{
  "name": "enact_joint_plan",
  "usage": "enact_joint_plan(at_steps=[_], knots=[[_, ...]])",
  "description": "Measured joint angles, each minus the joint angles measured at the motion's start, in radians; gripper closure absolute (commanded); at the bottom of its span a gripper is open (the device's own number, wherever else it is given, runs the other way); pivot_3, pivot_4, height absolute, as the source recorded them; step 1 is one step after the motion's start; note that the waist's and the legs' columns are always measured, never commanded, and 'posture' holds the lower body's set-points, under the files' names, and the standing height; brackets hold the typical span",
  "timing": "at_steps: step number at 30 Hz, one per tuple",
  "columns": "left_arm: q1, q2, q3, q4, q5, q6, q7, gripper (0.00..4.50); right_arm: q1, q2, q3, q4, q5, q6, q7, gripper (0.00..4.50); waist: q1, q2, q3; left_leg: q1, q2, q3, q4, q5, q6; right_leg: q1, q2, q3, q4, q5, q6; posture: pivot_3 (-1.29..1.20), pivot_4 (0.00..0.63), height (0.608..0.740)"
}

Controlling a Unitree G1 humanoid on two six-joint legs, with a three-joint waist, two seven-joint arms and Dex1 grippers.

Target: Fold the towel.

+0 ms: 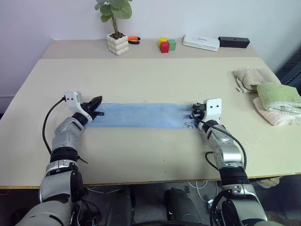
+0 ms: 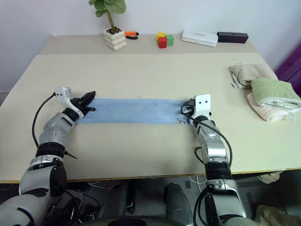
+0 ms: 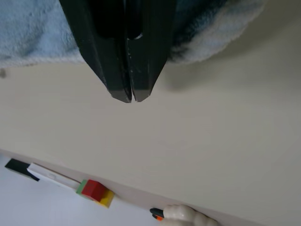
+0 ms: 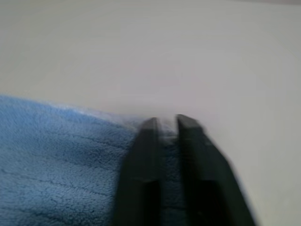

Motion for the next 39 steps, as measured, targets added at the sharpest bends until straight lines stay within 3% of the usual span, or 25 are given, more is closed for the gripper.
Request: enact_joint_plan(at_steps=[4, 6, 7, 11, 15, 21, 27, 39], knots=[[0.040, 0.021, -0.027, -0.102, 0.000, 0.043, -0.059, 1.17, -0.001, -0.012, -0.060, -0.099, 0.109, 0.131, 0.029, 0.22, 0.002, 0.000, 0.000, -0.001, 0.000, 0.000, 0.000, 0.000, 0.000, 0.000, 0.000, 0.000, 0.000, 0.000, 0.000, 0.00, 0.150, 0.735], [0.045, 0.033, -0.040, -0.144, 0.000, 0.050, -0.088, 0.22, 0.000, -0.025, -0.100, -0.185, 0.193, 0.228, 0.038, 0.00, 0.004, 0.000, 0.000, -0.001, 0.000, 0.000, 0.000, 0.000, 0.000, 0.000, 0.000, 0.000, 0.000, 0.000, 0.000, 0.00, 0.150, 0.735], [0.049, 0.042, -0.046, -0.168, 0.001, 0.050, -0.107, 0.04, 0.000, -0.027, -0.131, -0.237, 0.245, 0.283, 0.037, 0.00, 0.003, 0.000, 0.000, -0.001, 0.000, 0.000, 0.000, 0.000, 0.000, 0.000, 0.000, 0.000, 0.000, 0.000, 0.000, 0.00, 0.150, 0.735], [0.062, 0.072, -0.065, -0.228, -0.005, 0.055, -0.191, 0.04, 0.024, -0.013, -0.272, -0.375, 0.489, 0.485, -0.015, 0.00, 0.004, 0.000, 0.000, -0.001, 0.000, 0.000, 0.000, 0.000, 0.000, 0.000, 0.000, 0.000, 0.000, 0.000, 0.000, 0.00, 0.150, 0.735], [0.082, 0.112, -0.082, -0.287, -0.039, 0.061, -0.342, 0.04, 0.147, 0.058, -0.411, -0.509, 0.795, 0.636, -0.153, 0.00, 0.003, 0.000, 0.000, -0.001, 0.000, 0.000, -0.001, 0.000, 0.000, 0.000, 0.000, 0.000, -0.001, 0.000, 0.000, 0.00, 0.150, 0.735], [0.147, 0.194, -0.087, -0.399, -0.136, 0.165, -0.568, 0.04, 0.286, 0.114, -0.455, -0.654, 1.100, 0.641, -0.346, 0.00, -0.003, 0.000, 0.000, -0.001, 0.000, -0.001, -0.002, 0.000, 0.001, -0.001, 0.000, 0.000, -0.001, 0.000, 0.000, 0.00, 0.150, 0.735], [0.177, 0.286, -0.104, -0.441, -0.174, 0.250, -0.713, 0.04, 0.384, 0.119, -0.413, -0.673, 1.253, 0.597, -0.506, 0.00, 0.000, 0.000, 0.000, -0.001, 0.000, -0.001, -0.002, -0.001, 0.001, 0.000, -0.001, 0.000, -0.001, 0.000, -0.001, 0.00, 0.150, 0.735], [0.154, 0.246, -0.122, -0.443, -0.174, 0.248, -0.684, 0.04, 0.453, 0.077, -0.307, -0.657, 1.287, 0.517, -0.598, 0.00, -0.002, 0.000, 0.000, -0.001, 0.000, -0.002, -0.002, -0.001, 0.001, 0.000, 0.000, 0.000, -0.002, 0.000, -0.001, 0.00, 0.150, 0.735]])
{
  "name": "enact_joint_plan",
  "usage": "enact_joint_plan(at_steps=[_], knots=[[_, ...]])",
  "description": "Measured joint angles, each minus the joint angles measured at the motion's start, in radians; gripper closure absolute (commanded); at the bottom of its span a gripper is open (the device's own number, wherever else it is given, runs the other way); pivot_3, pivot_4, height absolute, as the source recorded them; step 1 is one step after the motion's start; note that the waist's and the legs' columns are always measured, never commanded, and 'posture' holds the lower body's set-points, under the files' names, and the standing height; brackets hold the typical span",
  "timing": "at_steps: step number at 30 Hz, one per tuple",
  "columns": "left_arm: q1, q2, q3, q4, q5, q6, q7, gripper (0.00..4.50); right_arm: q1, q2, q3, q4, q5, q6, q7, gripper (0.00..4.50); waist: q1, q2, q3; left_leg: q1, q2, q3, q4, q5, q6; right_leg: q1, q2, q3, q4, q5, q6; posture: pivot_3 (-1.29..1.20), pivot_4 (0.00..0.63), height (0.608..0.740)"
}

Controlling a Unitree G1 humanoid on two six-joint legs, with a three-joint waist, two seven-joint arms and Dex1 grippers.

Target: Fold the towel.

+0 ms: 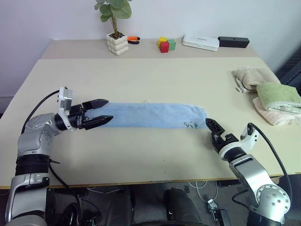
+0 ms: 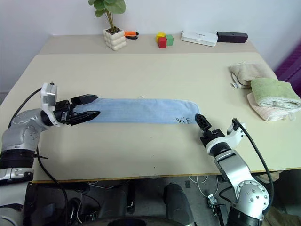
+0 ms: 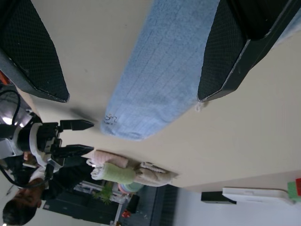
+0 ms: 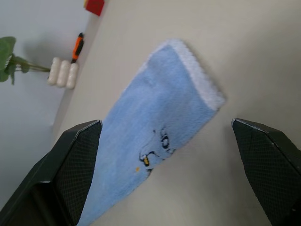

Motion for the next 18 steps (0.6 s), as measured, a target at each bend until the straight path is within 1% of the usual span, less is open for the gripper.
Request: enact_joint_plan(at_steps=[7, 14, 17, 18], knots=[[0.016, 0.000, 0.001, -0.021, -0.001, 0.002, 0.011, 0.04, -0.041, 0.002, 0.038, 0.041, -0.004, -0.056, -0.007, 0.00, 0.000, 0.000, 0.000, 0.000, 0.000, 0.000, 0.000, 0.000, 0.000, 0.000, 0.000, 0.000, 0.000, 0.000, 0.000, 0.00, 0.150, 0.735], [0.033, -0.001, 0.003, -0.044, 0.000, 0.000, 0.037, 0.04, -0.098, 0.018, 0.071, 0.108, -0.043, -0.107, 0.010, 0.00, -0.001, -0.002, -0.001, 0.000, 0.000, 0.000, 0.000, 0.000, 0.000, 0.000, 0.000, 0.000, 0.000, 0.000, 0.000, 0.00, 0.150, 0.735], [0.033, -0.001, 0.003, -0.050, 0.000, -0.002, 0.048, 0.00, -0.128, 0.031, 0.077, 0.150, -0.070, -0.127, 0.024, 0.83, -0.001, -0.003, -0.002, 0.000, 0.000, 0.000, 0.000, 0.000, 0.000, 0.000, 0.000, 0.000, 0.000, 0.000, 0.000, 0.00, 0.150, 0.735], [0.035, -0.001, 0.004, -0.053, 0.000, -0.002, 0.051, 0.00, -0.134, 0.033, 0.077, 0.166, -0.079, -0.134, 0.027, 1.26, -0.002, -0.003, -0.002, 0.000, 0.000, 0.000, 0.000, 0.000, 0.000, 0.000, 0.000, 0.000, 0.000, 0.000, 0.000, 0.00, 0.150, 0.735]])
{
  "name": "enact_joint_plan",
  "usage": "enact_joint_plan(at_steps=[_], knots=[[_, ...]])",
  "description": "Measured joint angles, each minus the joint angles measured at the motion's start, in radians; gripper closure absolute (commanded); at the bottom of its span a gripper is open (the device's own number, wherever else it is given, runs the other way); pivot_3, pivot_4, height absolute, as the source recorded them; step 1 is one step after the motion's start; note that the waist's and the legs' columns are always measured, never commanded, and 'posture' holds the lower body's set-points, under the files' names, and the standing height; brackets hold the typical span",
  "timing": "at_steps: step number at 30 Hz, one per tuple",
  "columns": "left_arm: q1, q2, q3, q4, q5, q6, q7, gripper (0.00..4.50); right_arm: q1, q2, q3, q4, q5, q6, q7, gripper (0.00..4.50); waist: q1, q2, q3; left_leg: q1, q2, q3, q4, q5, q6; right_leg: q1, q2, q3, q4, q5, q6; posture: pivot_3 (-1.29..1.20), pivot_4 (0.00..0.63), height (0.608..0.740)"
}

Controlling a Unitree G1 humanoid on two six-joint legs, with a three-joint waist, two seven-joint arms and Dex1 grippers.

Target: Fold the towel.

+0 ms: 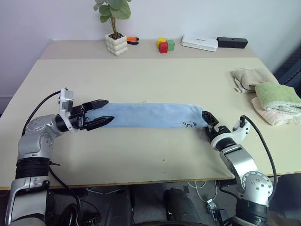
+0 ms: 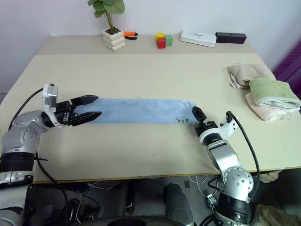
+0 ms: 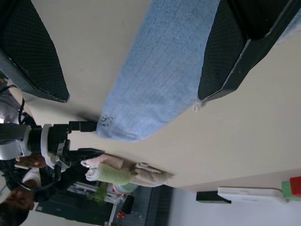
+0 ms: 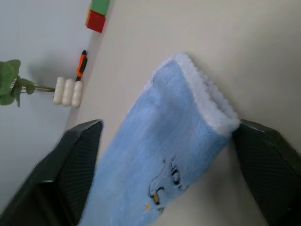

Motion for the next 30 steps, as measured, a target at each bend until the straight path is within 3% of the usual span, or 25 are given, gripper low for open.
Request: enact_joint_plan(at_steps=[6, 14, 24, 30], knots=[[0.009, 0.000, 0.002, -0.014, 0.000, -0.002, 0.017, 0.00, -0.048, 0.016, 0.003, 0.045, -0.037, -0.015, 0.017, 4.38, -0.003, -0.003, -0.002, 0.000, 0.000, 0.000, 0.000, 0.000, 0.000, 0.000, 0.000, 0.000, 0.000, 0.000, 0.000, 0.00, 0.150, 0.735], [0.013, -0.004, 0.004, -0.015, 0.000, -0.020, 0.024, 0.00, -0.066, 0.004, 0.001, 0.054, -0.070, -0.016, 0.021, 4.45, -0.002, -0.006, -0.004, 0.001, 0.000, 0.000, 0.000, 0.000, 0.000, 0.001, 0.000, 0.000, 0.000, 0.000, 0.000, 0.00, 0.150, 0.735], [0.009, -0.009, 0.005, 0.021, 0.000, -0.047, 0.025, 0.00, -0.092, -0.256, -0.011, 0.116, -0.218, 0.042, 0.156, 4.45, 0.004, -0.004, -0.003, 0.000, -0.001, 0.000, 0.000, 0.000, 0.001, 0.000, 0.000, 0.000, -0.001, 0.000, 0.000, 0.00, 0.150, 0.735], [0.005, -0.008, 0.005, 0.023, 0.001, -0.062, 0.025, 0.00, -0.075, -0.375, 0.084, 0.079, -0.446, 0.043, 0.284, 4.45, 0.004, -0.004, -0.002, 0.000, -0.001, 0.000, 0.000, 0.000, 0.001, 0.000, 0.000, 0.000, -0.001, 0.000, 0.000, 0.00, 0.150, 0.735]])
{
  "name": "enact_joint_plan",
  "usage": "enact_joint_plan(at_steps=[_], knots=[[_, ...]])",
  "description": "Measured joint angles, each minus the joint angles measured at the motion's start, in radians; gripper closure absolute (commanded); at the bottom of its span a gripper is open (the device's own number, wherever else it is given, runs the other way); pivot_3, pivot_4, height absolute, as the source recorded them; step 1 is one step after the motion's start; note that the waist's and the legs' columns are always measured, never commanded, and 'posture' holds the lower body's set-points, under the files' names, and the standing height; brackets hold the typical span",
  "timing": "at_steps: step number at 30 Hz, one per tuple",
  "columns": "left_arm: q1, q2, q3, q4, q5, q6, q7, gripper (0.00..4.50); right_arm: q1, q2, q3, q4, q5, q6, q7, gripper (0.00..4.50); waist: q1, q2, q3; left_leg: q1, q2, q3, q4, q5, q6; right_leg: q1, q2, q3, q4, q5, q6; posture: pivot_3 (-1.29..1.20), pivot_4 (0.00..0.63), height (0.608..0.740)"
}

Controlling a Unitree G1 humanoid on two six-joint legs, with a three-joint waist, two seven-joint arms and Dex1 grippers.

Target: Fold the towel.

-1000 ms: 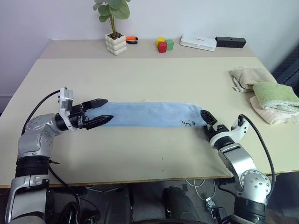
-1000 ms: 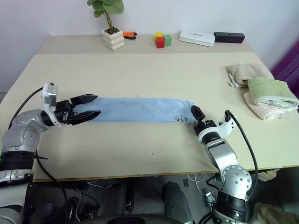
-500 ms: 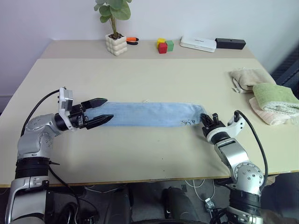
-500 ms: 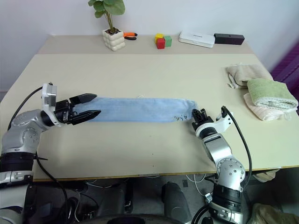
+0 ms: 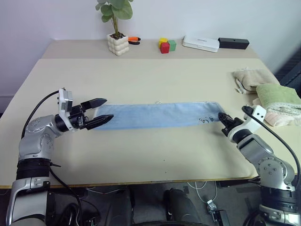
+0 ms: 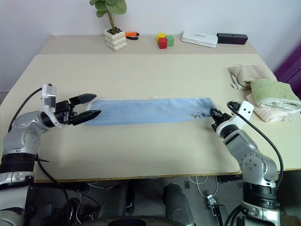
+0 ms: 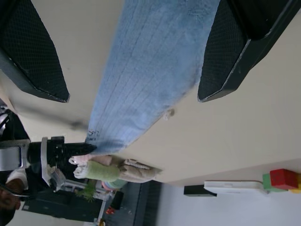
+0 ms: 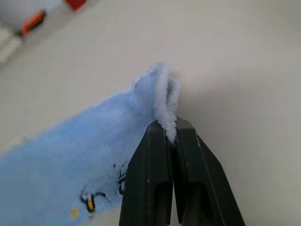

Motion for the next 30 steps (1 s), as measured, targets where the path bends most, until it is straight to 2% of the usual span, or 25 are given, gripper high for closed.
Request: enact_joint_plan(at_steps=[4, 7, 10, 16, 21, 30], knots=[[0.000, 0.000, 0.000, 0.002, 0.000, -0.004, 0.001, 0.00, -0.043, -0.025, 0.087, -0.044, -0.128, -0.005, 0.069, 4.45, 0.000, 0.000, 0.000, 0.000, 0.000, 0.000, 0.000, 0.000, 0.000, 0.000, 0.000, 0.000, 0.000, 0.000, 0.000, 0.00, 0.150, 0.735], [0.000, 0.001, 0.001, 0.009, 0.000, -0.007, 0.001, 0.00, -0.119, -0.081, 0.196, -0.099, -0.247, -0.007, 0.144, 4.45, 0.000, 0.001, 0.000, 0.000, 0.000, 0.000, 0.000, 0.000, 0.000, -0.001, 0.000, 0.000, 0.000, 0.000, 0.000, 0.00, 0.150, 0.735], [0.000, 0.002, 0.002, 0.016, 0.000, -0.012, 0.003, 0.00, -0.196, -0.082, 0.269, -0.144, -0.301, -0.002, 0.208, 4.45, 0.001, 0.001, 0.000, 0.000, 0.000, 0.000, 0.000, 0.000, 0.000, -0.001, 0.000, 0.000, 0.000, 0.000, 0.000, 0.00, 0.150, 0.735], [0.006, 0.009, 0.008, 0.010, -0.001, -0.014, 0.010, 0.00, -0.275, -0.007, 0.447, -0.135, -0.400, 0.020, 0.319, 4.45, 0.002, 0.000, 0.000, -0.001, 0.000, 0.000, 0.000, 0.000, 0.000, -0.001, 0.000, 0.000, 0.000, 0.000, 0.000, 0.00, 0.150, 0.735], [0.046, 0.035, 0.008, -0.036, -0.003, 0.006, -0.009, 0.00, -0.354, 0.109, 0.492, -0.041, -0.426, 0.031, 0.385, 4.45, 0.000, 0.000, 0.000, -0.001, 0.000, 0.001, 0.000, 0.000, 0.000, -0.002, 0.000, 0.000, 0.000, 0.000, 0.000, 0.00, 0.150, 0.735], [0.083, 0.075, 0.042, -0.089, -0.022, 0.025, -0.003, 0.00, -0.376, 0.195, 0.625, -0.013, -0.510, 0.044, 0.494, 4.45, 0.001, 0.000, 0.000, -0.001, 0.000, 0.001, 0.000, 0.000, 0.000, -0.002, 0.000, -0.001, 0.001, 0.000, 0.000, 0.00, 0.150, 0.735]])
